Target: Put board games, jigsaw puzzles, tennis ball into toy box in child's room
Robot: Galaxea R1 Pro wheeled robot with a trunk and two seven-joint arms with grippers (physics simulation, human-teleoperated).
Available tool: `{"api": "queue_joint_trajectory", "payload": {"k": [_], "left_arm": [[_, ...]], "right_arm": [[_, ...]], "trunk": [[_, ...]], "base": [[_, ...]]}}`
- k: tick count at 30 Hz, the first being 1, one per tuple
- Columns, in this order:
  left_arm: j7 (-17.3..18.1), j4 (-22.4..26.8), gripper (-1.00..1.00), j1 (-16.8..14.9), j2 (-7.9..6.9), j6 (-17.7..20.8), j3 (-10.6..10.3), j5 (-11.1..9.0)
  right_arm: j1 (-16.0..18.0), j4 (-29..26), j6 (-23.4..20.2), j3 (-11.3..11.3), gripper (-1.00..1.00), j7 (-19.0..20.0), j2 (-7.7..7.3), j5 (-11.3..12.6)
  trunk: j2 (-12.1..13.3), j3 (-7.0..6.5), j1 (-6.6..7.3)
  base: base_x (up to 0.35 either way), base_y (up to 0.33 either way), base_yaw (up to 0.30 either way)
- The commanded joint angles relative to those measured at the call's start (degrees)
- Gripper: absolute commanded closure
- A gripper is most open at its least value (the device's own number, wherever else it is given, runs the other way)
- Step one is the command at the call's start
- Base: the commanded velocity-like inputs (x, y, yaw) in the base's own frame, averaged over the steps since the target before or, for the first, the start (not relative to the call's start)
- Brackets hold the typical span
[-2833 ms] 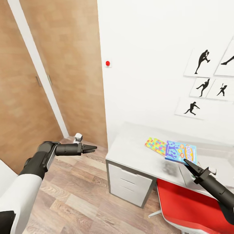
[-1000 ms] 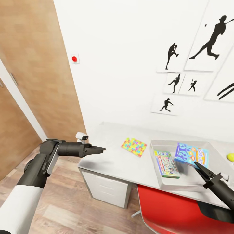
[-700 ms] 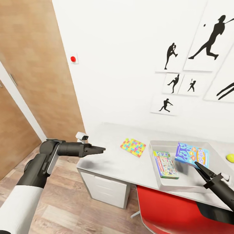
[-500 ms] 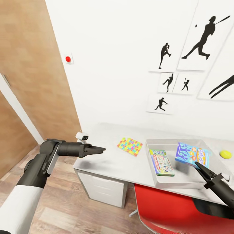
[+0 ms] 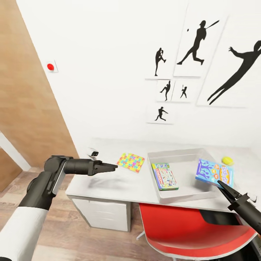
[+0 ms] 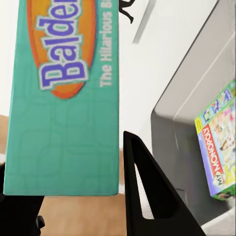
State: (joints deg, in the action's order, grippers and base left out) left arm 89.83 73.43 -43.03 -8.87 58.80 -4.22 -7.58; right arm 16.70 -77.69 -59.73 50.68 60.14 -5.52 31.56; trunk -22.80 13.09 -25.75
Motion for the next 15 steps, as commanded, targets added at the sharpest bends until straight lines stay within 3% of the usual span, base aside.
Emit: {"api": "queue_joint_trajectory", "payload": {"k": [1, 5, 15], "left_arm": [[0.2, 0.0, -1.0, 0.0, -0.06, 0.6, -0.1, -0.1], [0.2, 0.0, -1.0, 0.0, -0.07, 0.6, -0.1, -0.1], [0.2, 0.0, -1.0, 0.0, -0.06, 0.6, -0.1, -0.1]], "right_arm": [[0.1, 0.0, -0.3, 0.1, 1.0, 0.3, 0.0, 0.0], [0.1, 0.0, -0.3, 0.0, 1.0, 0.4, 0.04, 0.0], [0.1, -0.1, -0.3, 0.0, 1.0, 0.4, 0.21, -0.1]], "trunk": [[-0.1, 0.11, -0.03], [-0.1, 0.11, -0.03], [-0.1, 0.11, -0.03]], "base": [[0.0, 0.0, -0.277], [0.0, 0.0, -0.196], [0.051, 0.0, -0.022]]}}
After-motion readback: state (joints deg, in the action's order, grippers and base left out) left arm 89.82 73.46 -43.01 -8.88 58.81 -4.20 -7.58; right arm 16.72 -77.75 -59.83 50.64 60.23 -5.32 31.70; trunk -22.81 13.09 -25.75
